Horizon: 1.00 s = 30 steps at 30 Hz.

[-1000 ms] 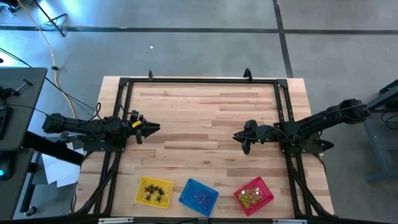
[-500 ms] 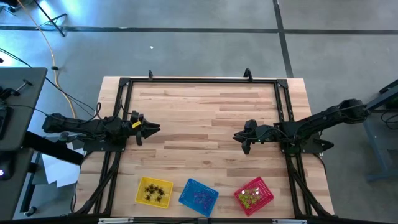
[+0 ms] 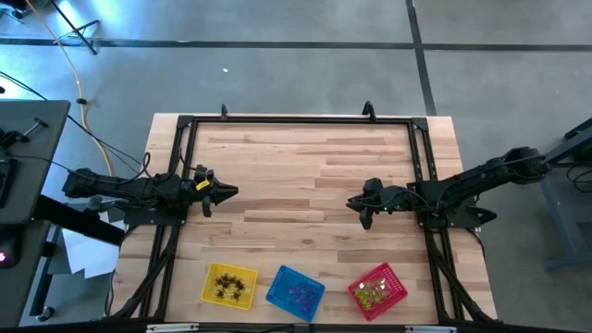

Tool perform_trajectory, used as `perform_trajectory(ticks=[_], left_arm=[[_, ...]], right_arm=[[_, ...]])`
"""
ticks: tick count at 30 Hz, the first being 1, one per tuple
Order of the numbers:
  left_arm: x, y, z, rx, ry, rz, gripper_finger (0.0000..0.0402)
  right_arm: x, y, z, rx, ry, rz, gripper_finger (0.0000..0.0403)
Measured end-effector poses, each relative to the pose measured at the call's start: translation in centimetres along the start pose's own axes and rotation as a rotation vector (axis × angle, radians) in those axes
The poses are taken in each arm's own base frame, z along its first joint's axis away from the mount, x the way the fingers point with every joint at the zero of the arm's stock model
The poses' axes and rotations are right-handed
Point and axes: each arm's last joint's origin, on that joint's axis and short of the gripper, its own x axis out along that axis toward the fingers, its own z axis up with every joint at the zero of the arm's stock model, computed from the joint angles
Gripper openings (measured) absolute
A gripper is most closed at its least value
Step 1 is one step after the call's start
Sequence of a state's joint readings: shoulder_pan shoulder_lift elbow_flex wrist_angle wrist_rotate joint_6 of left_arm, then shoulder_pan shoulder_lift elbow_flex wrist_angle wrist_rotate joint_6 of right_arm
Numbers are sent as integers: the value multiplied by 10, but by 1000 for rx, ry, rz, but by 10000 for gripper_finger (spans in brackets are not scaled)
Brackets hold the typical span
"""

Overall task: Sort Halloween decoration
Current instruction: Return to Home Position

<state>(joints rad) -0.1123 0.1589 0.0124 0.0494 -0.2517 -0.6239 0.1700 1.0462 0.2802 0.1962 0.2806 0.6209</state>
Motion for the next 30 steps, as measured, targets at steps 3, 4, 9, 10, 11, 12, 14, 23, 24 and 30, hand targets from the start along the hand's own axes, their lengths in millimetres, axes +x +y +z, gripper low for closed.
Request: perform_trajectory(ticks=[3, 4, 9, 10, 11, 12, 14, 23, 24, 30], left_arm=[[0, 0, 0, -3, -1, 1, 66], [0, 0, 0, -3, -1, 1, 70], [0, 1, 1, 5, -16, 22, 78], [0, 1, 1, 5, -17, 24, 78], [0, 1, 1, 5, -17, 24, 78], [0, 1, 1, 5, -17, 24, 78], [0, 1, 1, -3, -16, 21, 78], [0, -1, -1, 4, 26, -34, 78], [0, -1, -1, -13, 17, -21, 78], [0, 0, 0, -2, 11, -10, 78]], right_arm=[[0, 0, 0, 0, 0, 0, 91], [0, 0, 0, 0, 0, 0, 91], [0, 0, 0, 0, 0, 0, 91], [0, 0, 0, 0, 0, 0, 91], [0, 0, 0, 0, 0, 0, 91], [0, 0, 0, 0, 0, 0, 91], [0, 0, 0, 0, 0, 0, 91], [0, 0, 0, 0, 0, 0, 91], [0, 0, 0, 0, 0, 0, 91], [0, 0, 0, 0, 0, 0, 91]])
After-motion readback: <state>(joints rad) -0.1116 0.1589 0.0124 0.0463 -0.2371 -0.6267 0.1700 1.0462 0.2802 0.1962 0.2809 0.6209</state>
